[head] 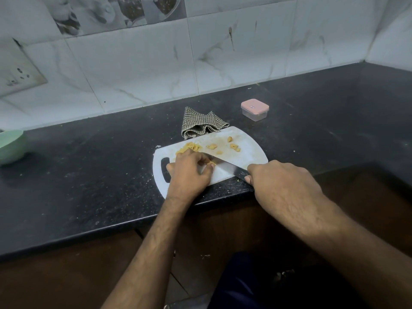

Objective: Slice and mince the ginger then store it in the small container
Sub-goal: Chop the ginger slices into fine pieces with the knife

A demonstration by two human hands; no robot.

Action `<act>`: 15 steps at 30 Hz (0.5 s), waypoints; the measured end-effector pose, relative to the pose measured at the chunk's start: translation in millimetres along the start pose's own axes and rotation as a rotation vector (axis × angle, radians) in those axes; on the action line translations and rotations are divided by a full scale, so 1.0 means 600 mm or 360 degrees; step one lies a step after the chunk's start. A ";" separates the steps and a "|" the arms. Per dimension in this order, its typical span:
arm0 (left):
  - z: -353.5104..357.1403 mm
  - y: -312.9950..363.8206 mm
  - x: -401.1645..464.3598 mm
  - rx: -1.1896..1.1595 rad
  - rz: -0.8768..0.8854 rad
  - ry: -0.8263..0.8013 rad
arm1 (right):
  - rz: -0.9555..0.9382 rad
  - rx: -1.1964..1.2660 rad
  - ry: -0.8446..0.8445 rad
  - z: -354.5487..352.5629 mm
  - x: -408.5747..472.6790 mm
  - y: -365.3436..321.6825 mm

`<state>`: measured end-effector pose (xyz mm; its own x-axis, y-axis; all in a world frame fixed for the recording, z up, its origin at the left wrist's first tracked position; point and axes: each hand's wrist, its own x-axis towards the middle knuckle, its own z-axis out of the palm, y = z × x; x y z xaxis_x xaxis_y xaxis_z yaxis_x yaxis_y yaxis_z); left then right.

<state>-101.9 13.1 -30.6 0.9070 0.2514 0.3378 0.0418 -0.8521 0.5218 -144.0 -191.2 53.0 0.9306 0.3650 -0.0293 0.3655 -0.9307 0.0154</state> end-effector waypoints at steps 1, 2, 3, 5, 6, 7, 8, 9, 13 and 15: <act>0.000 0.000 0.000 0.0018 0.0002 0.0003 | 0.0005 -0.0015 -0.0005 -0.002 0.000 -0.003; 0.000 0.000 0.001 0.0030 -0.0001 0.0005 | 0.0008 -0.0022 -0.0018 -0.003 0.000 -0.005; 0.001 -0.001 0.001 0.0035 -0.0012 0.0008 | 0.0004 -0.0026 -0.0031 -0.004 0.001 -0.007; 0.002 -0.002 0.003 0.0034 -0.0030 0.0008 | -0.0009 -0.0034 -0.0063 -0.002 0.002 -0.009; 0.002 -0.003 0.004 0.0029 -0.0032 0.0008 | -0.0012 -0.0030 -0.0090 -0.001 0.002 -0.011; 0.002 -0.003 0.005 0.0018 -0.0034 0.0004 | -0.0017 -0.0021 -0.0121 0.000 0.003 -0.012; 0.002 -0.003 0.005 0.0006 -0.0038 -0.0002 | -0.0023 -0.0008 -0.0152 0.001 0.003 -0.013; 0.002 -0.003 0.005 -0.0003 -0.0042 -0.0005 | -0.0030 0.0004 -0.0182 0.002 0.003 -0.014; 0.002 -0.003 0.005 -0.0021 -0.0052 0.0016 | -0.0081 -0.0038 -0.0216 -0.005 0.005 -0.012; 0.002 -0.002 0.004 -0.0044 -0.0052 0.0011 | -0.0097 -0.0072 -0.0215 -0.011 0.009 -0.009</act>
<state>-99.2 14.3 -31.1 0.9023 0.2823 0.3257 0.0597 -0.8302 0.5542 -140.7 -184.3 59.3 0.8963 0.4112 -0.1659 0.4247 -0.9037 0.0543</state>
